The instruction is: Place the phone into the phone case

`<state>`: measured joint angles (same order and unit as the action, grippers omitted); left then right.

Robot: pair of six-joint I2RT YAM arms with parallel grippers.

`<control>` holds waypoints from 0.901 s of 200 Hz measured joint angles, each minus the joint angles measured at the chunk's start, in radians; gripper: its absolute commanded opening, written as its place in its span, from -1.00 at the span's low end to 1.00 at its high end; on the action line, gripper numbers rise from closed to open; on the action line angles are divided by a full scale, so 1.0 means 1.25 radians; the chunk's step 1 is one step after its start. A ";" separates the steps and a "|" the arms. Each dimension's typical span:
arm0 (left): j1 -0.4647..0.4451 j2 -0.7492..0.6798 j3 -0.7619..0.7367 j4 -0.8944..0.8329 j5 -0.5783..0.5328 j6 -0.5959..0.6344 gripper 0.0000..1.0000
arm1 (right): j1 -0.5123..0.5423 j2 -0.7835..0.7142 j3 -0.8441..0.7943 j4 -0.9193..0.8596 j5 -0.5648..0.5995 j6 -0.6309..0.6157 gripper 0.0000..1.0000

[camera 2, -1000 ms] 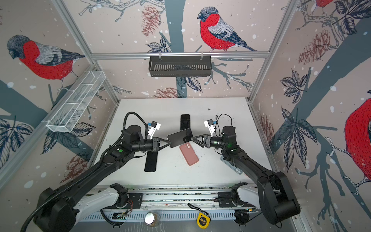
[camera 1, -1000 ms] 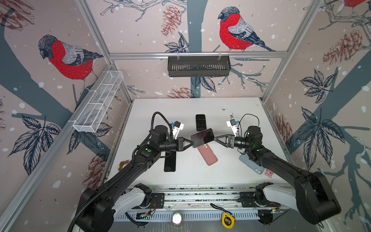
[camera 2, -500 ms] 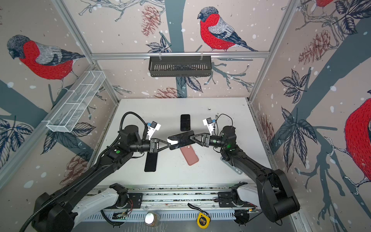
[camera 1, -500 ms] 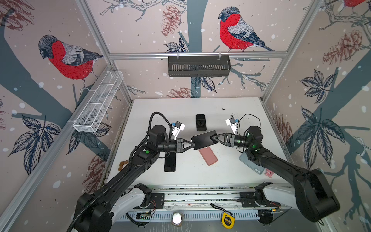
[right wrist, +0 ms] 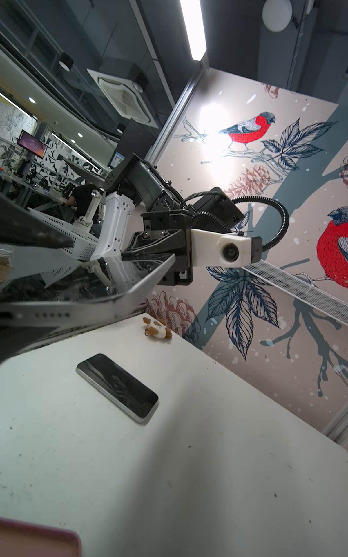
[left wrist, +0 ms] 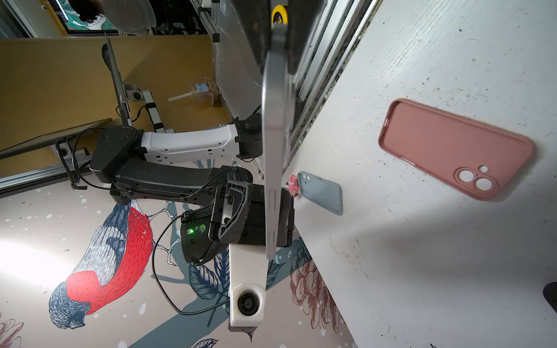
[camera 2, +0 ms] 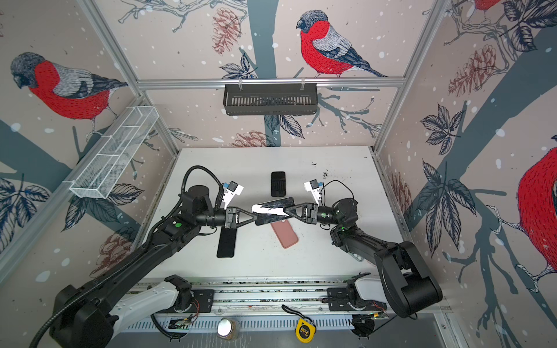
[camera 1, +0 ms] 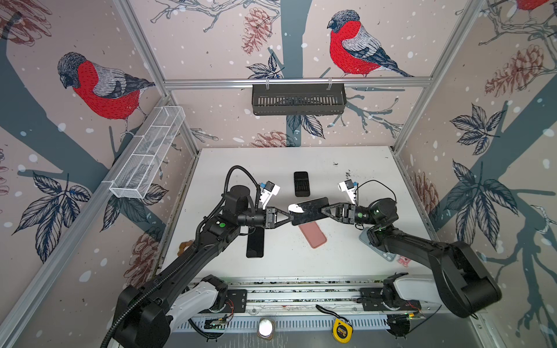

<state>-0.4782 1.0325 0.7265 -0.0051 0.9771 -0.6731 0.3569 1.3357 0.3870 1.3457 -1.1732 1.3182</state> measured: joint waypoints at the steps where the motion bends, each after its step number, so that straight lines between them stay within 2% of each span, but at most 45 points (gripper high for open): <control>1: 0.000 0.000 0.000 0.000 0.001 0.000 -1.00 | 0.000 0.002 0.000 0.008 0.000 0.005 -0.33; 29: 0.010 0.000 0.008 -0.006 0.015 0.010 -1.00 | -0.001 0.051 0.000 0.126 -0.006 0.096 -0.33; 65: 0.016 -0.002 0.018 -0.042 0.017 0.022 -1.00 | -0.004 0.090 0.000 0.176 -0.009 0.181 -0.30; 129: 0.024 -0.009 0.033 -0.095 0.018 0.056 -1.00 | -0.019 0.114 0.003 0.193 -0.009 0.229 -0.31; 180: 0.025 -0.009 0.031 -0.096 0.029 0.057 -1.00 | -0.008 0.119 0.007 0.201 -0.011 0.247 -0.71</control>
<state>-0.4469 1.0210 0.7650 -0.1246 1.0130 -0.6018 0.3473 1.4845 0.3962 1.5970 -1.1870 1.6264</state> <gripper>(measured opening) 0.109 0.184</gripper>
